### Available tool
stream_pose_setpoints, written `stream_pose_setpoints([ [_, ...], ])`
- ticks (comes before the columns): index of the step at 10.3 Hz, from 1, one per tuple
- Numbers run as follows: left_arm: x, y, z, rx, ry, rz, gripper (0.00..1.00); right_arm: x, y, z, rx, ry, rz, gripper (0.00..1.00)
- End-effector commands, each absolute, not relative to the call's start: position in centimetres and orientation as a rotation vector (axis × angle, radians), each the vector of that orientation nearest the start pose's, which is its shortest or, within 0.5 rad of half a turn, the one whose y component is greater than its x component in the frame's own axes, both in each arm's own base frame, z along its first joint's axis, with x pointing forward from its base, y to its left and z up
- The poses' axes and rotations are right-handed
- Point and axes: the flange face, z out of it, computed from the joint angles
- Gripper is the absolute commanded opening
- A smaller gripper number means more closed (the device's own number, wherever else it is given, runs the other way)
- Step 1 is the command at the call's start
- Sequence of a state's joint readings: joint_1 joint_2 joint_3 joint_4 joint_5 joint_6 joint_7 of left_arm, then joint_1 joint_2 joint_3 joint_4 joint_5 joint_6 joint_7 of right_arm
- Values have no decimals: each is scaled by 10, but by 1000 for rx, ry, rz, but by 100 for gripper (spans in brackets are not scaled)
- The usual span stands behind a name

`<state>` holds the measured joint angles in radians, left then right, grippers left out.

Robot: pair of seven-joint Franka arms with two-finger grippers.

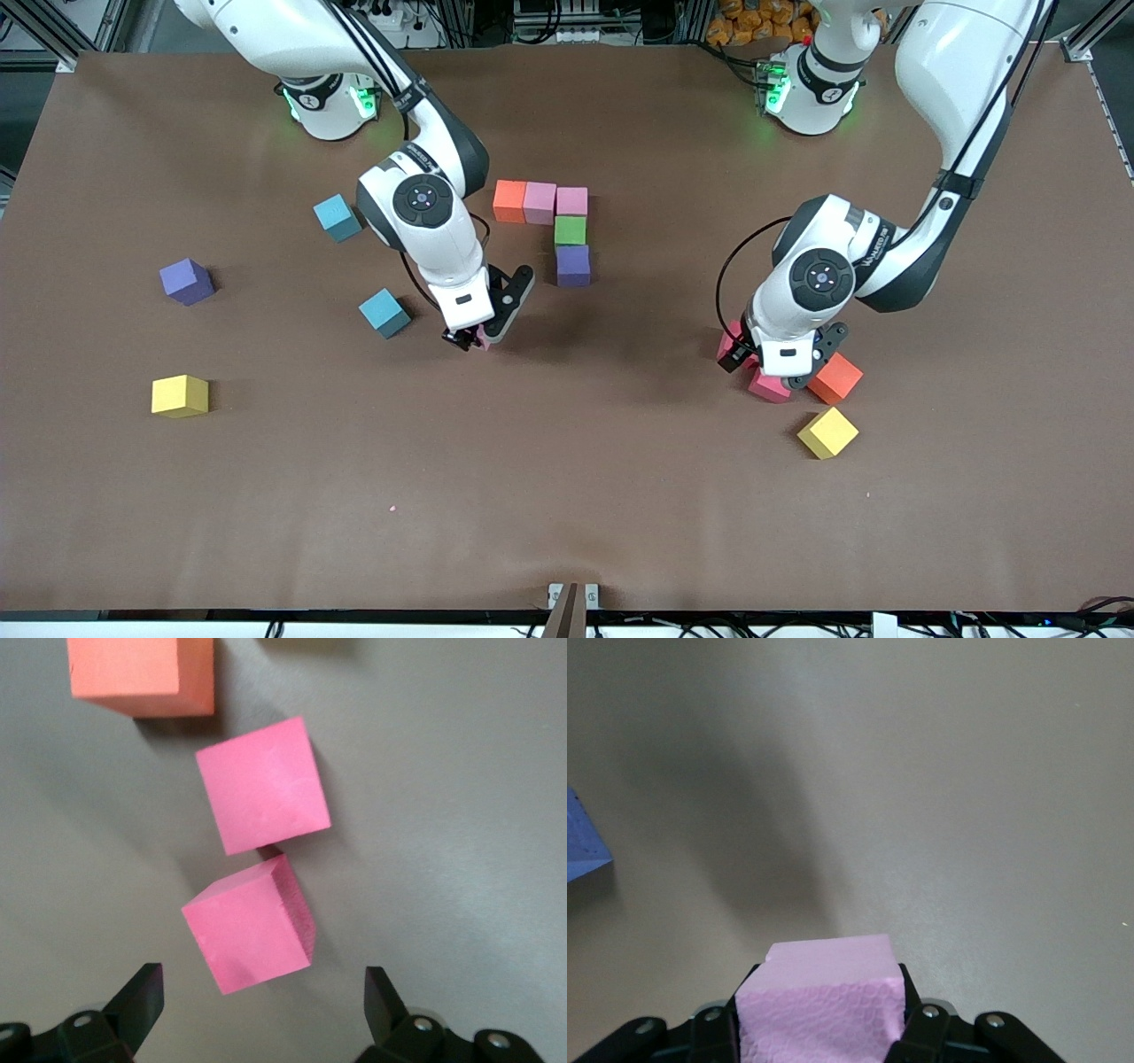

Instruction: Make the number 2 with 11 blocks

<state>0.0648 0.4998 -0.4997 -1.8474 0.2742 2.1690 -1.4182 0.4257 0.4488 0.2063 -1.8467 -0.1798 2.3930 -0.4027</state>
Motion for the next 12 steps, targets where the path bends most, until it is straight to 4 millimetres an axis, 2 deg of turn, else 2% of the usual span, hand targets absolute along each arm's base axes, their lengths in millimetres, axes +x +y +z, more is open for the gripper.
stream_pose_setpoints([
  [1, 562, -233, 269, -2729, -1441, 91, 100, 509, 398, 288, -2616, -1787, -141, 37],
  [3, 544, -221, 256, -2661, -1597, 63, 100, 492, 414, 279, -2564, -1872, -117, 37],
  [4, 534, -214, 250, -2621, -1701, 37, 100, 486, 421, 272, -2520, -1968, -110, 37],
  [5, 535, -201, 251, -2571, -1811, 11, 100, 482, 423, 265, -2495, -2017, -95, 37],
  [8, 548, -199, 258, -2455, -2105, -40, 100, 465, 441, 248, -2444, -2045, -71, 37],
  [10, 549, -202, 250, -2429, -2164, -28, 100, 458, 450, 237, -2405, -2058, -89, 37],
  [12, 545, -202, 239, -2443, -2120, -28, 100, 453, 454, 236, -2394, -2067, -85, 37],
])
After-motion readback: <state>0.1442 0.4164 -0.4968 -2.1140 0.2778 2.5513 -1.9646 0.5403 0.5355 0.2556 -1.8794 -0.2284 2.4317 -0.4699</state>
